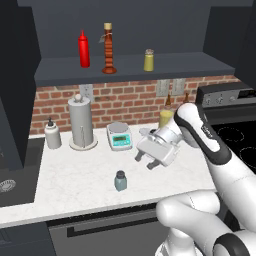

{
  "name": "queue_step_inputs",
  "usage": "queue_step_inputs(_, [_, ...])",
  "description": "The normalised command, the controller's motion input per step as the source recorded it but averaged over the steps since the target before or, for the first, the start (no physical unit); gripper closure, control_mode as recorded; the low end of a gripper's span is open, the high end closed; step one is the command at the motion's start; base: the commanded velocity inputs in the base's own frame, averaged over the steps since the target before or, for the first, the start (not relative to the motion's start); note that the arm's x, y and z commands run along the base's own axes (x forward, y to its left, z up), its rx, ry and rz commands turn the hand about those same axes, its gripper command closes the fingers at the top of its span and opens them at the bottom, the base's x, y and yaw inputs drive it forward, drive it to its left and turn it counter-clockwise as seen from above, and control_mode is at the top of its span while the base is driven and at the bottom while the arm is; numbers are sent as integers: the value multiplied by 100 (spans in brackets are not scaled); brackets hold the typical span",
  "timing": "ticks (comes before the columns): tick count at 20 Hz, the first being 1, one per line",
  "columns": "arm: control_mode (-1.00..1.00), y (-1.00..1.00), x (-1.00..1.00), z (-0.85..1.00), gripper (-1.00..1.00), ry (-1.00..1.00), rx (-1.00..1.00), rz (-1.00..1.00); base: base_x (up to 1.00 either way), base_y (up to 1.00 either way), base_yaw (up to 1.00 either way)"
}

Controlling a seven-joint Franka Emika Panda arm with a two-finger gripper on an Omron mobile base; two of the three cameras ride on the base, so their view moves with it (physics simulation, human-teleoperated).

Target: Put the shaker and condiment bottle from the counter next to their counterparts in the cabinet.

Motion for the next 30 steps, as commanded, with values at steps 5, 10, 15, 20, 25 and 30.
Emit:
queue_step_inputs(5, [-100,0,0,-43,-100,0,0,0,0,0,0])
queue_step_inputs(10, [-100,0,0,-42,-100,0,0,0,0,0,0])
queue_step_inputs(15, [-100,0,8,-5,-100,0,0,0,0,0,0])
queue_step_inputs(20, [-100,-4,12,0,-100,0,0,0,0,0,0])
queue_step_inputs(25, [-100,-23,26,0,-100,0,0,-2,0,0,0])
queue_step_inputs(30, [-100,-11,31,-2,-100,-2,0,-5,0,0,0])
